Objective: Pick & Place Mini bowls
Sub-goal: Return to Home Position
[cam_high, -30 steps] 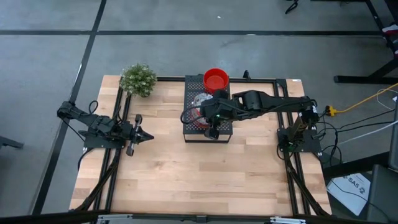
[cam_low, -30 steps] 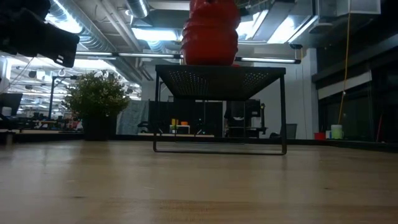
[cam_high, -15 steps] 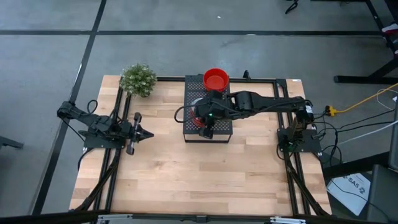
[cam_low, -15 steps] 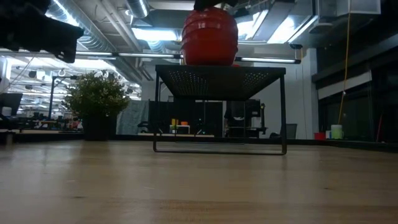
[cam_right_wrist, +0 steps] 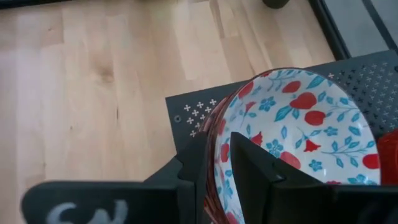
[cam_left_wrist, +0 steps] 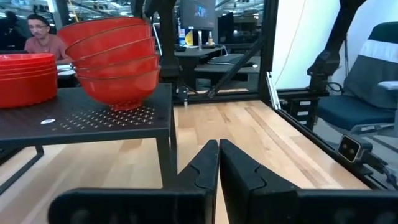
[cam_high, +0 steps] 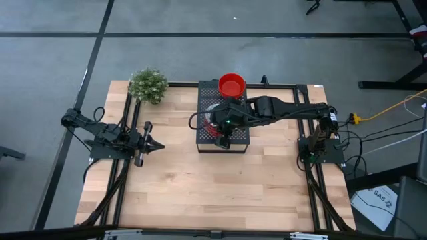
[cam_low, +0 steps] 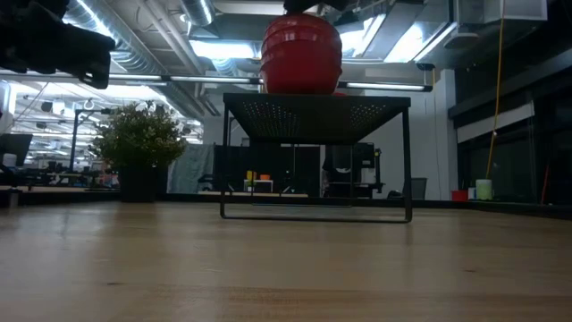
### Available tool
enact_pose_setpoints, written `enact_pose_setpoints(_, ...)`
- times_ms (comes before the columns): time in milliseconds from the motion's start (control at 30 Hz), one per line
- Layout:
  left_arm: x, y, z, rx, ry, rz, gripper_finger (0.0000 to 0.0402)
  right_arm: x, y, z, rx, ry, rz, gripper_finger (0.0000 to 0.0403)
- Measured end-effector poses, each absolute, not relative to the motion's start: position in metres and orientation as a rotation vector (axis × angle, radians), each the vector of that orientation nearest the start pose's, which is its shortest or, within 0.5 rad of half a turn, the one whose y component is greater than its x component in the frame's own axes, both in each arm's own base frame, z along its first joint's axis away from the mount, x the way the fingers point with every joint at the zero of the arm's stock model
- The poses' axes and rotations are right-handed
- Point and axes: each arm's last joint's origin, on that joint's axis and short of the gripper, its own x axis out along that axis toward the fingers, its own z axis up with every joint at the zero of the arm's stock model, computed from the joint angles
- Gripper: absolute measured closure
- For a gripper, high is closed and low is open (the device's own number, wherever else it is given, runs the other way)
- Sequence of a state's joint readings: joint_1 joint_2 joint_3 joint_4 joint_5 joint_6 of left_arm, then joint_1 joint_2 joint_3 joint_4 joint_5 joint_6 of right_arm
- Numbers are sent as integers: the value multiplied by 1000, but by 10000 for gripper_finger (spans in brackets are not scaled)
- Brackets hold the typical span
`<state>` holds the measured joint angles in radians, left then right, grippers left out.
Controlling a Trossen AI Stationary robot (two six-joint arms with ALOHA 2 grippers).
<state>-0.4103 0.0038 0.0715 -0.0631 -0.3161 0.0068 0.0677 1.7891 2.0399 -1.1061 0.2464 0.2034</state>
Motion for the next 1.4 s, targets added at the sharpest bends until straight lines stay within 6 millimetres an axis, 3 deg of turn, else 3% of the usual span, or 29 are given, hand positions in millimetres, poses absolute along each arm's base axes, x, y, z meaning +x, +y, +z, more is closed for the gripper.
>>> enact_pose_setpoints(367, 87, -30, 175, 90, 54, -164, 393, 346, 24, 426, 87, 784, -233, 331)
enact_pose_setpoints(833, 87, -29, 173, 71, 79, -140, 393, 324, 71, 405, -51, 898, -178, 331)
enact_pose_setpoints(933, 87, -29, 173, 69, 79, -142, 395, 306, 84, 398, -65, 887, -129, 331)
enact_pose_setpoints(1133, 87, -30, 173, 69, 79, -143, 391, 250, 100, 382, -1, 748, -26, 331)
enact_pose_setpoints(1400, 87, -30, 173, 69, 79, -144, 391, 200, 111, 338, 134, 578, 149, 331)
